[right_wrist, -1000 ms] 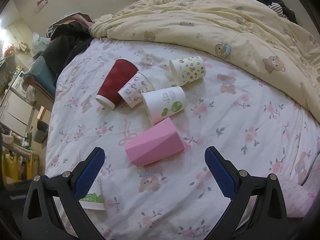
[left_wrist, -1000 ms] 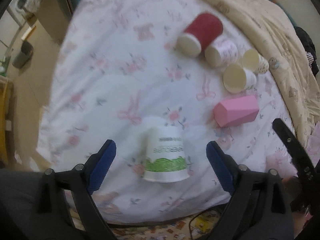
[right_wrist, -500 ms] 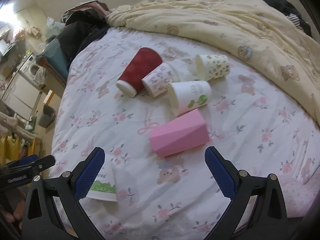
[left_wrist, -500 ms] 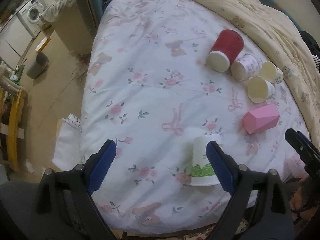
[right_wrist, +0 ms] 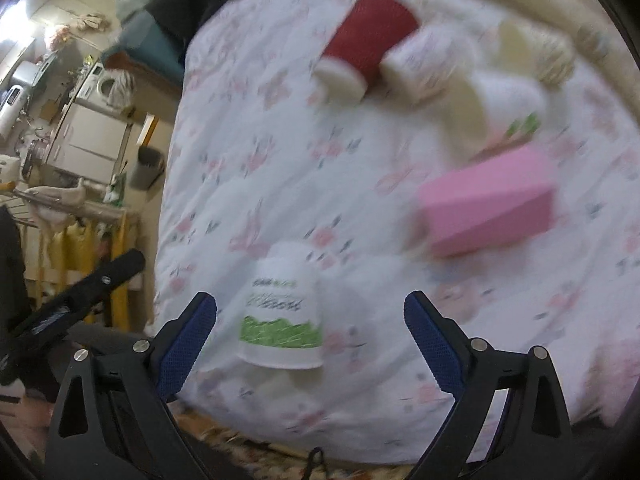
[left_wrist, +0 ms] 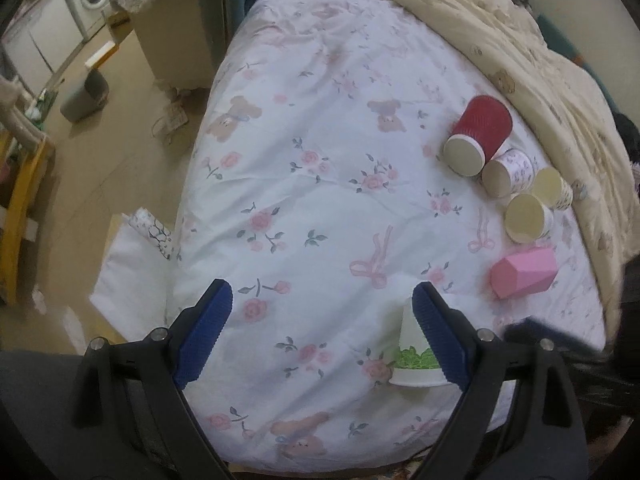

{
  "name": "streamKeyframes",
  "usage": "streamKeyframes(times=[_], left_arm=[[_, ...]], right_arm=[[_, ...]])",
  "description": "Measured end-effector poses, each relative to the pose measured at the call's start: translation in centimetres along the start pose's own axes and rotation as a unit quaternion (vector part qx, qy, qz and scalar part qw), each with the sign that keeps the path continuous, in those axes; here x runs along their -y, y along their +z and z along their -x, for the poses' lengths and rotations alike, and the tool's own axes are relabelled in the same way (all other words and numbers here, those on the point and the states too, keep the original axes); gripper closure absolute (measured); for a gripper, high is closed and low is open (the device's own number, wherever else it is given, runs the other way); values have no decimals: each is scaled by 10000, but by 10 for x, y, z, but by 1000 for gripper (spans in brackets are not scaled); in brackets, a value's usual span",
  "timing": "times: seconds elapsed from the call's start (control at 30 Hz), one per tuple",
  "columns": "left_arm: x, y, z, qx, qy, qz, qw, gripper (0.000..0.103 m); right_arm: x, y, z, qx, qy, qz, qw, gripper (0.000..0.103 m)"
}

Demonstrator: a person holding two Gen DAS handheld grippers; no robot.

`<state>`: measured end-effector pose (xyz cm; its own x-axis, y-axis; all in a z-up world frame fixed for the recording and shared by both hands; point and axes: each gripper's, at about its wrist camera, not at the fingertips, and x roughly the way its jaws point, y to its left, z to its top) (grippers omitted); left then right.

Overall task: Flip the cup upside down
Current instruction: 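Close the right gripper on the white cup while the left gripper releases it, then rotate the held white cup with the right gripper until its base faces up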

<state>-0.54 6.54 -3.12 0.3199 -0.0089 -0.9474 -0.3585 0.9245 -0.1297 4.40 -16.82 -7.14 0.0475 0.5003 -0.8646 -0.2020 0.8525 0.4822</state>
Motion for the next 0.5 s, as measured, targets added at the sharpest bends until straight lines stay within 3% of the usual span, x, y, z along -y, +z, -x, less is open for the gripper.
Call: streamKeyframes(times=[0.1,0.23,0.33,0.4,0.5], left_arm=[[-3,2,1,-25,-92,80,9999,13],[-3,3,1,-31,-95,88,9999,13],[-4,3,1,-103,-109,74,9999,13],[-3,3,1,-120,-121,55,9998,13],[-1,3,0,-101,-86,1,9999,13]], right_arm=[[0,2,-31,-501,237,-353,9978,18],[-5,3,-64,-871,274,-571,9942,19],[-12,2,-78,-1037,193,-556,9929,23],[-13,3,-83,-1065,118,-552,9927,40],[-10,8,-86,-1083,86,-613,9922,41]])
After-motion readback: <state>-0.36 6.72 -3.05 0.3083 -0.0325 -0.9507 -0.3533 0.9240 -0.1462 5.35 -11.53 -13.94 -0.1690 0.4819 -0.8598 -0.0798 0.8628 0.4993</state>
